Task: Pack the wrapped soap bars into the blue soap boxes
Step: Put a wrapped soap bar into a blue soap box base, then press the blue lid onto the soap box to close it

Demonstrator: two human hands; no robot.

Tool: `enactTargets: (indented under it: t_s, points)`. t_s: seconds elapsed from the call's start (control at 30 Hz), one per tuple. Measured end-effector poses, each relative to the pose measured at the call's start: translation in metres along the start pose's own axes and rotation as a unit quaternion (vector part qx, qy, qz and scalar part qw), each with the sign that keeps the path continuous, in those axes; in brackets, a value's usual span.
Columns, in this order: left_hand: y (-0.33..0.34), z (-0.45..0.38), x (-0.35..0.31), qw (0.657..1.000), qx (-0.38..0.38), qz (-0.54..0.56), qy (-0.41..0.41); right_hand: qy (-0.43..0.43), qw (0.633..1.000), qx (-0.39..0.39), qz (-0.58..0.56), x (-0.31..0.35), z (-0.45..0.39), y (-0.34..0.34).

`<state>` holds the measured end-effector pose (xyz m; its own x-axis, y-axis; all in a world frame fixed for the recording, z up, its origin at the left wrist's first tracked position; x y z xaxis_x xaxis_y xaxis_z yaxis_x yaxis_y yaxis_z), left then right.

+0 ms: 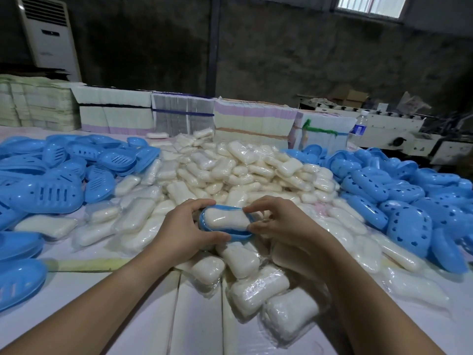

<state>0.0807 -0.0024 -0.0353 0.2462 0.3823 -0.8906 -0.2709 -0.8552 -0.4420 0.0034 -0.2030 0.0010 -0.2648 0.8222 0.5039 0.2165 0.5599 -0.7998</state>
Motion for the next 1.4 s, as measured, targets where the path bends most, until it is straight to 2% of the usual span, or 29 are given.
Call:
enactTargets:
  t_s: [0.1, 0.13, 0.2, 0.23, 0.27, 0.3, 0.37, 0.43, 0.5, 0.67, 0.8, 0.97, 1.03, 1.13, 1.2, 1.27, 1.4]
  points:
    - [0.001, 0.002, -0.001, 0.999, -0.016, -0.027, 0.028, -0.009, 0.995, 0.009, -0.096, -0.002, 0.006, -0.014]
    - [0.002, 0.003, -0.001, 0.999, -0.018, -0.033, 0.035, -0.007, 0.993, -0.021, -0.112, -0.007, 0.007, -0.026]
    - [0.003, 0.003, -0.001, 0.998, -0.016, -0.043, 0.043, 0.035, 0.981, -0.175, -0.077, -0.030, 0.016, -0.061]
    - [0.003, 0.003, -0.001, 0.998, -0.018, -0.047, 0.045, 0.082, 0.962, -0.261, -0.017, -0.046, 0.024, -0.079]
    - [0.001, 0.004, 0.001, 0.998, -0.020, -0.047, 0.046, 0.139, 0.936, -0.320, 0.056, -0.063, 0.033, -0.093]
    - [0.002, 0.004, 0.001, 0.998, -0.018, -0.046, 0.046, 0.200, 0.911, -0.339, 0.124, -0.081, 0.044, -0.104]
    - [0.002, 0.005, 0.002, 0.998, -0.016, -0.036, 0.046, 0.321, 0.884, -0.277, 0.196, -0.118, 0.062, -0.109]
    - [0.003, 0.004, 0.003, 0.998, -0.014, -0.032, 0.046, 0.404, 0.867, -0.204, 0.209, -0.145, 0.074, -0.104]
    - [0.003, 0.004, 0.004, 0.998, -0.013, -0.039, 0.051, 0.438, 0.856, -0.186, 0.202, -0.158, 0.078, -0.099]
    - [0.003, 0.005, 0.003, 0.997, -0.011, -0.048, 0.059, 0.448, 0.846, -0.186, 0.219, -0.162, 0.077, -0.101]
    - [0.004, 0.004, 0.004, 0.997, -0.013, -0.048, 0.065, 0.428, 0.867, -0.192, 0.169, -0.165, 0.078, -0.099]
    - [0.004, 0.005, 0.004, 0.996, -0.018, -0.051, 0.068, 0.380, 0.874, -0.253, 0.169, -0.155, 0.075, -0.105]
    - [0.004, 0.006, 0.002, 0.996, -0.017, -0.053, 0.067, 0.336, 0.883, -0.278, 0.176, -0.141, 0.070, -0.108]
    - [0.004, 0.007, 0.000, 0.997, -0.015, -0.051, 0.059, 0.210, 0.914, -0.303, 0.171, -0.104, 0.052, -0.106]
    - [0.004, 0.008, -0.002, 0.997, -0.009, -0.048, 0.052, 0.102, 0.947, -0.277, 0.125, -0.070, 0.036, -0.094]
    - [0.004, 0.008, -0.003, 0.998, 0.001, -0.040, 0.043, 0.004, 0.975, -0.218, 0.044, -0.036, 0.024, -0.072]
    - [0.002, 0.008, -0.002, 1.000, 0.011, -0.017, 0.022, -0.100, 0.990, -0.099, -0.025, 0.006, 0.015, -0.034]
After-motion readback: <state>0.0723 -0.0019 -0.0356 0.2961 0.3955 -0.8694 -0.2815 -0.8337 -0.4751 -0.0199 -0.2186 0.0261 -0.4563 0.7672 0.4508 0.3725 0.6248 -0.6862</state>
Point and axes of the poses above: each hand's wrist, its own z-axis away from the middle knuckle, its own y-axis out of the palm, x = y × z, the point moved 4 cm from there along -z, towards the middle knuckle, and after that the axes turned 13 degrees about -y, right-handed, at the moved point
